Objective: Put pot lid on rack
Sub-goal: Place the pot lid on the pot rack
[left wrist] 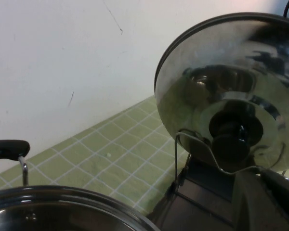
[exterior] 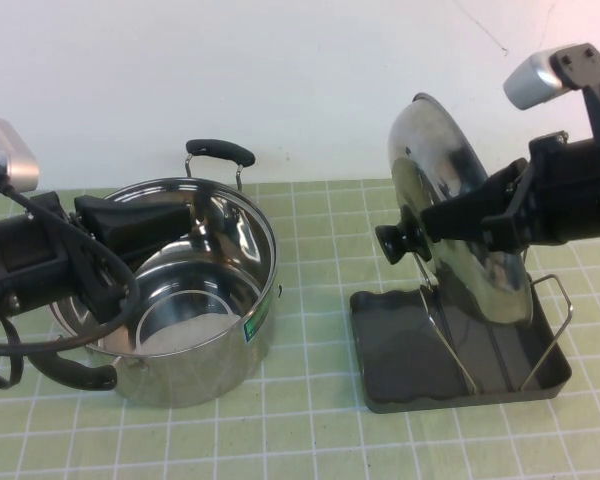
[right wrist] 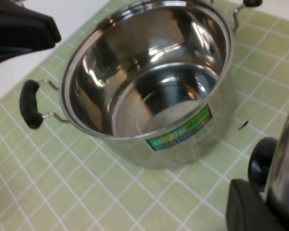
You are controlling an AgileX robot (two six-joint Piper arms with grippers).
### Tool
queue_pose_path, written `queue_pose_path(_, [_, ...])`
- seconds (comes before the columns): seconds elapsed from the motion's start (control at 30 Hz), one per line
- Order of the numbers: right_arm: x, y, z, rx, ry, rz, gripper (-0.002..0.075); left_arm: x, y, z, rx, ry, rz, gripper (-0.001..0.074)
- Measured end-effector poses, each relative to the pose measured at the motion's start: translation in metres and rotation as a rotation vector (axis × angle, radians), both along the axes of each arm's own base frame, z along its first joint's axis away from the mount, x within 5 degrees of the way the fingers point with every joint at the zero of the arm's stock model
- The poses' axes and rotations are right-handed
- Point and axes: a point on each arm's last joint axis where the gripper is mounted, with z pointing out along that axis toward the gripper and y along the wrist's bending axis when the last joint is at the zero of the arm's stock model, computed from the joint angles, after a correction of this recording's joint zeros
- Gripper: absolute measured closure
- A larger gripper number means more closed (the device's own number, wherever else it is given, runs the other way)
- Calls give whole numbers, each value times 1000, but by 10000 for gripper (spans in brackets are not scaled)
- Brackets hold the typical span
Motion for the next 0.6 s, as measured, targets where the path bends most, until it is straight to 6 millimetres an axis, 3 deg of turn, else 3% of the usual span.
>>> queue_pose_path(0.37, [-1,-3,-4,-55,4,7,639,0,0,0,-2,10,-1,734])
queue_pose_path(0.6, [-1,-3,-4,-55,4,7,432,0,0,0,-5,16,-1,734])
